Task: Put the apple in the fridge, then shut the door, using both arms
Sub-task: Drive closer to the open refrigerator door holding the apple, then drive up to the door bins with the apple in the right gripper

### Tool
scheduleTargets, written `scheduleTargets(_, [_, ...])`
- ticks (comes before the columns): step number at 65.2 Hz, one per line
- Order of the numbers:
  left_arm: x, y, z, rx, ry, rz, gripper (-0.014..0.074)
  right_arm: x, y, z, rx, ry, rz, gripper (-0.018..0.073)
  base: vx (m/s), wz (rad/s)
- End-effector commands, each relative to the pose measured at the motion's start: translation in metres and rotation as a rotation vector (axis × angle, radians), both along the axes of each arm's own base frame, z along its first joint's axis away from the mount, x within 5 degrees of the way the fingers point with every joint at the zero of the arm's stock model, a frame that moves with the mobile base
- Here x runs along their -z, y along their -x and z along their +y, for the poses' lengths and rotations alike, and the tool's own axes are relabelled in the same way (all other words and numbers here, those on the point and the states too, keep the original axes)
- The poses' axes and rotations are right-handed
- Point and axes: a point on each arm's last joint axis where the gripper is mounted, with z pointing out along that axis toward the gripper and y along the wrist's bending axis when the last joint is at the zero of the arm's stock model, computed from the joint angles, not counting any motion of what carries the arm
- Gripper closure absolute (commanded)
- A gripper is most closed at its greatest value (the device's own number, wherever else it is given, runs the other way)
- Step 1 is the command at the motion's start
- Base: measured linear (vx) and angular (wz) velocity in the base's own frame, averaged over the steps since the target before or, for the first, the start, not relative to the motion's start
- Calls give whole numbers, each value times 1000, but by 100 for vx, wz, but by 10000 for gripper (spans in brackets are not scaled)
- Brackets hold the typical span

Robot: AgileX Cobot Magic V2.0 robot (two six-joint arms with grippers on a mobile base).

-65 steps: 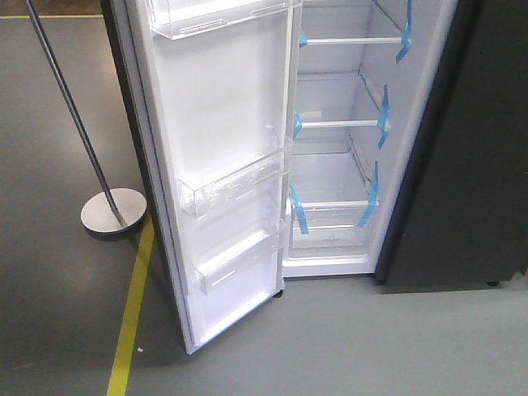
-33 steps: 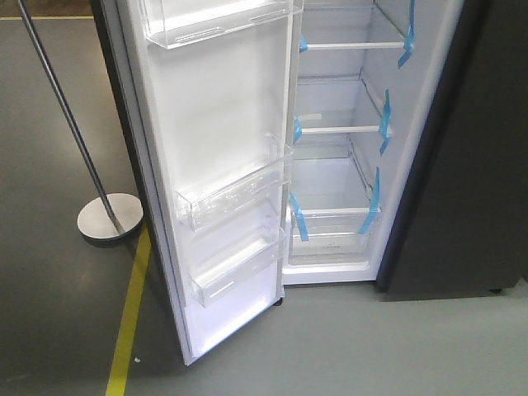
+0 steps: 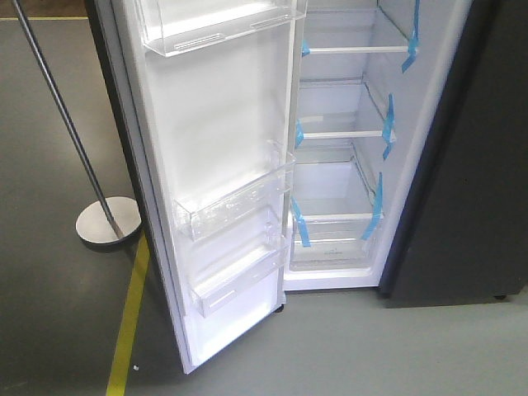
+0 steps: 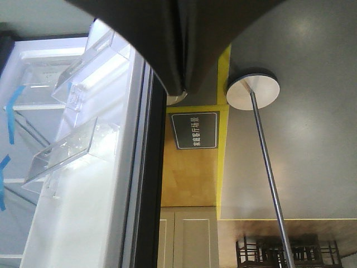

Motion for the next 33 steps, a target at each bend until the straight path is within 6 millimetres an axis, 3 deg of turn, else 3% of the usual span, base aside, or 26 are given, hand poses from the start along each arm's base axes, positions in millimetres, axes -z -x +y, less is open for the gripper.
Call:
scheduleTargets(1, [-1,-1,-1,7,11,-67,602,-16,-2,0,4,11,-113,344,5,0])
scheduleTargets(33, [-1,-1,-1,7,11,-67,602,-16,-2,0,4,11,-113,344,5,0])
